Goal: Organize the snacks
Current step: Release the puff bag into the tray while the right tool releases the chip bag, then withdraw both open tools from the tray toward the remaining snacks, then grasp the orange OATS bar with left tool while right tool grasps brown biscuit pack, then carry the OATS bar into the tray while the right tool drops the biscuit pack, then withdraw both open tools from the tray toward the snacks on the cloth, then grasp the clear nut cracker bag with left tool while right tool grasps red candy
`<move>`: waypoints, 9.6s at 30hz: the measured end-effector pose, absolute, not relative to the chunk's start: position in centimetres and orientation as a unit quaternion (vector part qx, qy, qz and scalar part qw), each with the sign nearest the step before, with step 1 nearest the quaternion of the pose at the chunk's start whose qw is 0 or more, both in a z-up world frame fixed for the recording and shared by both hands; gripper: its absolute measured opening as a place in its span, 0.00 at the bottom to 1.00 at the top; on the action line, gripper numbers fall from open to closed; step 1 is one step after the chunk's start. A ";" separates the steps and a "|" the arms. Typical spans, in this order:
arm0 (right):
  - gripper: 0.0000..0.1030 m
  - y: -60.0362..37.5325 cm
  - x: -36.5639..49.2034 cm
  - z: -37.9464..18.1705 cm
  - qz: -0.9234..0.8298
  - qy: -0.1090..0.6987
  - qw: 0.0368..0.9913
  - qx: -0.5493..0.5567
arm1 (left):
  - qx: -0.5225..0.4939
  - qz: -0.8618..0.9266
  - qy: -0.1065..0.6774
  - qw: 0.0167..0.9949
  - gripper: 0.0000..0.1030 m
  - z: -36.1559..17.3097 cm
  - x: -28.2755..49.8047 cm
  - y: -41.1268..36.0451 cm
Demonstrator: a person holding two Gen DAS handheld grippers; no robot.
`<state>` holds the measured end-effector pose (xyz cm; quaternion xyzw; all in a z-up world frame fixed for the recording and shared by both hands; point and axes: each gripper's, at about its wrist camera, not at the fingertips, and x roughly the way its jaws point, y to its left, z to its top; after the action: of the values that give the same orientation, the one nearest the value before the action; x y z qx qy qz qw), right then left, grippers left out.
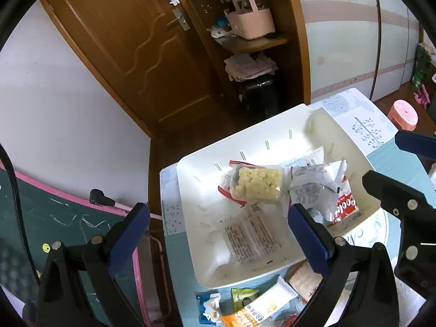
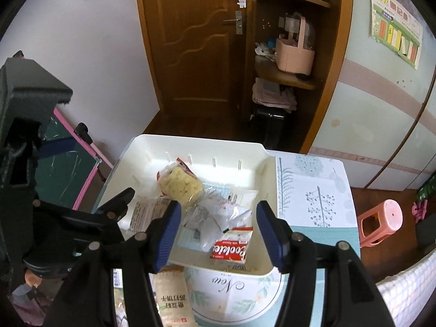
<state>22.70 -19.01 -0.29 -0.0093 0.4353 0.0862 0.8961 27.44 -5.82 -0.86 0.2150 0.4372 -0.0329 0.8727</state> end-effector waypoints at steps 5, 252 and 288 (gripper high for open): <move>0.56 -19.1 21.3 0.0 0.086 0.436 0.896 -0.012 | 0.209 -0.032 0.437 0.874 0.98 -0.2 26.1 -5.4; 0.62 -7.1 10.3 -19.0 0.202 0.553 0.808 -0.038 | -0.067 -0.067 0.573 0.814 0.89 -20.8 6.7 7.0; 0.54 -15.5 6.2 -11.1 0.174 0.476 0.861 0.044 | -0.038 -0.136 0.460 0.877 0.41 -7.2 8.0 2.5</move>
<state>6.19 -15.53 -11.12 0.0441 0.4762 0.1735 0.8609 8.01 2.52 -7.15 -0.0382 0.4597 -0.1364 0.8767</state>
